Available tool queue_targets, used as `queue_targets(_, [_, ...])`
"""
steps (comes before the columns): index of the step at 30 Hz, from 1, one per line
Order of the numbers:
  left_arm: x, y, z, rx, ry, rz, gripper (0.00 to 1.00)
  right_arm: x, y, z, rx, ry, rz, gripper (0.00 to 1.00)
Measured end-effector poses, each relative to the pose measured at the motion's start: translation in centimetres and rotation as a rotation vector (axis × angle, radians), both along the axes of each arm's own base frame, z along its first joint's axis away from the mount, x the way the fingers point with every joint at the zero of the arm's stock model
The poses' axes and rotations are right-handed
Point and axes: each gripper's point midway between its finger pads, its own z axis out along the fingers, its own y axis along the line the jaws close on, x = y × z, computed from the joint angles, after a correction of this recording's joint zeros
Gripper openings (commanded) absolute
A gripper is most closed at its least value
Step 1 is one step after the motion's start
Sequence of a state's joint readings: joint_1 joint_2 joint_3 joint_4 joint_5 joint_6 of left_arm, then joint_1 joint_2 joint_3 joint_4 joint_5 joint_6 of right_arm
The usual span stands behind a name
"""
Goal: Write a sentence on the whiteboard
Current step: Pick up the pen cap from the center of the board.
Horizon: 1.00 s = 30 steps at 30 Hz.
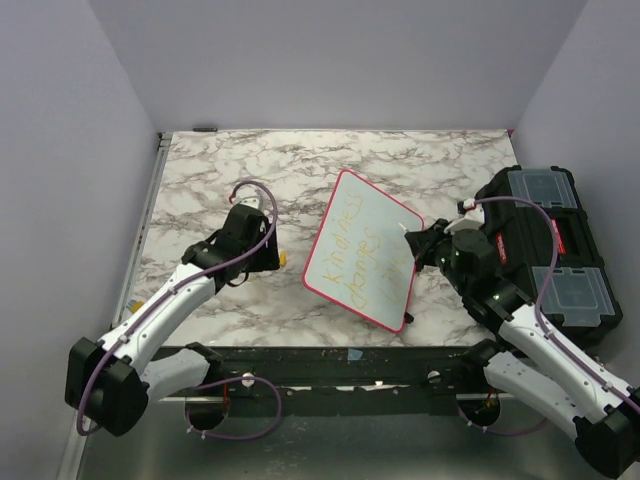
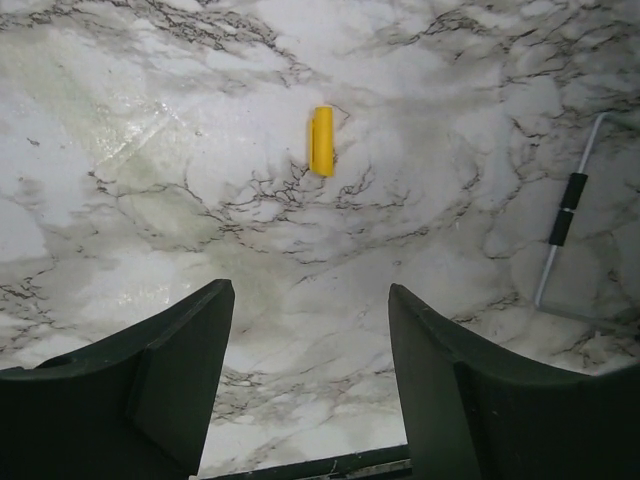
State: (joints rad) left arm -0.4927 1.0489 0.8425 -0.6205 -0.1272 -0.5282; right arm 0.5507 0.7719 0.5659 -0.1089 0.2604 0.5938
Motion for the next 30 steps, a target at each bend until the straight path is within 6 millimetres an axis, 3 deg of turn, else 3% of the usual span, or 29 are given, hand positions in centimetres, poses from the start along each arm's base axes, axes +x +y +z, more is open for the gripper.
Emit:
queue_targets(6, [1.1,-0.4,-3.8,0.05,0.081,0.01,0.57,0.0,0.4,1.0,0.017,-0.016,0.02,0.01])
queue_targets(14, [2.9,-1.3,-7.4,0.093,0.153,0.002,0.5,-0.1,0.5,0.9,0.015,-0.011,0.026,0.01])
queue_targets(27, [5.4,-2.7,-10.3,0.134,0.199,-0.024,0.37,-0.3,0.6,0.7,0.005,-0.004,0.039,0.01])
queue_targets(30, [5.3,-2.6,-11.4,0.147,0.223,-0.027,0.27,-0.3,0.7,0.7,0.006,-0.002,0.045,0.01])
